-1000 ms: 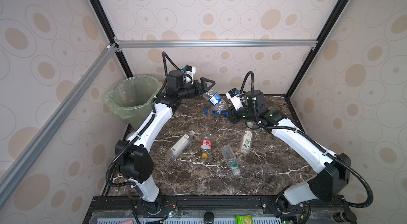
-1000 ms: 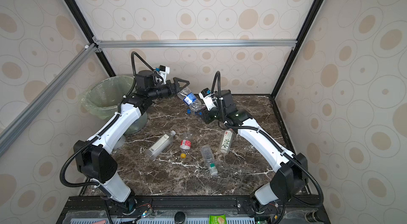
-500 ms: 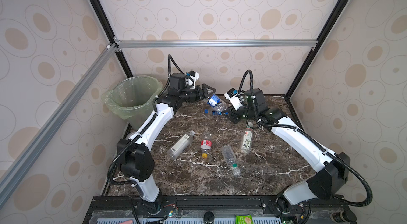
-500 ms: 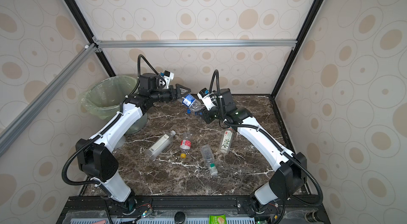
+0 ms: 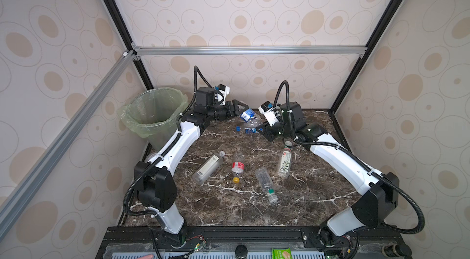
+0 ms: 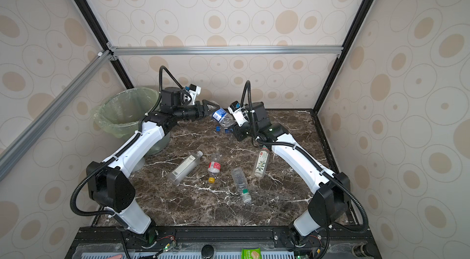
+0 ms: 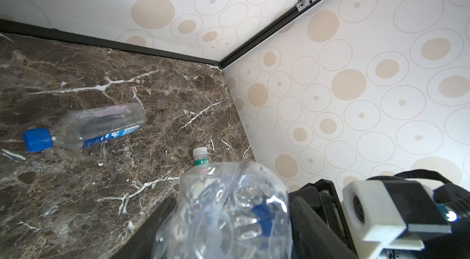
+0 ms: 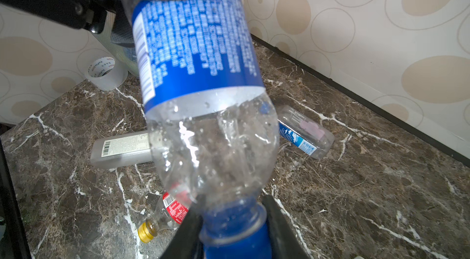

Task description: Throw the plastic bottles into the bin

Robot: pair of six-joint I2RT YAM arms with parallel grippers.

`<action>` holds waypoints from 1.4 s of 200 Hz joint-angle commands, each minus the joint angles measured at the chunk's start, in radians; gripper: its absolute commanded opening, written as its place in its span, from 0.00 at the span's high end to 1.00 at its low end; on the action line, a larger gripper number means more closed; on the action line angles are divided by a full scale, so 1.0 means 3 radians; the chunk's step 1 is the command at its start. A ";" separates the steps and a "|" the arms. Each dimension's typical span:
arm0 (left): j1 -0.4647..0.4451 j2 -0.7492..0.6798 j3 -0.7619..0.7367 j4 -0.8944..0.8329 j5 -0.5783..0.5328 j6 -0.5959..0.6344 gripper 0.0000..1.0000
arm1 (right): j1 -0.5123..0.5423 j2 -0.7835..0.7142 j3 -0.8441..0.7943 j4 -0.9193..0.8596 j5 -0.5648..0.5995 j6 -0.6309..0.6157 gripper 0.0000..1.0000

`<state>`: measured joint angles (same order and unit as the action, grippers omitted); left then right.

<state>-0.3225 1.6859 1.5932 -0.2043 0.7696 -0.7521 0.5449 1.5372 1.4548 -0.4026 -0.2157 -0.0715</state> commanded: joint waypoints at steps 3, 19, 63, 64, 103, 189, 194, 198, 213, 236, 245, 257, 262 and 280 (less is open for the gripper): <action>-0.0004 -0.0118 -0.0052 0.0227 0.0091 -0.0113 0.32 | 0.0004 0.0051 0.0074 0.0140 -0.0014 0.0043 0.84; -0.0004 -0.0143 -0.0145 0.0395 0.0116 -0.0231 0.32 | 0.0001 0.0064 0.0044 0.0227 -0.0042 0.0113 0.84; -0.0003 -0.0218 -0.0334 0.0767 0.0027 -0.0477 0.32 | 0.0005 0.0090 -0.0066 0.0474 -0.0132 0.0336 0.84; -0.0003 -0.0219 -0.0343 0.0785 0.0027 -0.0486 0.32 | 0.0004 0.0091 -0.0064 0.0478 -0.0136 0.0341 0.84; -0.0004 -0.0315 -0.0525 0.1101 -0.0132 -0.0686 0.32 | 0.0003 0.0083 -0.0135 0.0595 -0.0129 0.0453 0.84; -0.0005 -0.0354 -0.0627 0.1417 -0.0254 -0.0898 0.34 | 0.0012 0.0064 -0.0164 0.0595 -0.0209 0.0483 0.84; -0.0005 -0.0350 -0.0620 0.1418 -0.0257 -0.0903 0.34 | 0.0011 0.0059 -0.0168 0.0598 -0.0212 0.0488 0.84; -0.0008 -0.0348 -0.0617 0.1421 -0.0262 -0.0911 0.33 | 0.0012 0.0057 -0.0171 0.0605 -0.0224 0.0497 0.84; -0.0005 -0.0338 -0.0617 0.1460 -0.0272 -0.0936 0.33 | 0.0018 0.0046 -0.0181 0.0626 -0.0249 0.0514 0.84; -0.0027 -0.0313 -0.0598 0.1499 -0.0294 -0.0960 0.33 | 0.0032 0.0036 -0.0177 0.0637 -0.0267 0.0527 0.84; -0.0037 -0.0300 -0.0585 0.1501 -0.0310 -0.0965 0.33 | 0.0039 0.0037 -0.0176 0.0636 -0.0253 0.0528 0.84; -0.0052 -0.0284 -0.0564 0.1516 -0.0333 -0.0974 0.33 | 0.0040 0.0039 -0.0176 0.0641 -0.0250 0.0531 0.84; -0.0063 -0.0278 -0.0557 0.1520 -0.0345 -0.0975 0.32 | 0.0044 0.0038 -0.0177 0.0644 -0.0252 0.0540 0.84; -0.0092 -0.0237 -0.0515 0.1527 -0.0381 -0.0975 0.32 | 0.0055 0.0038 -0.0185 0.0690 -0.0292 0.0593 0.84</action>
<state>-0.3344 1.6058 1.3918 0.2024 0.6682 -1.0267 0.5507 1.5581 1.4094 -0.2291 -0.2802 0.0891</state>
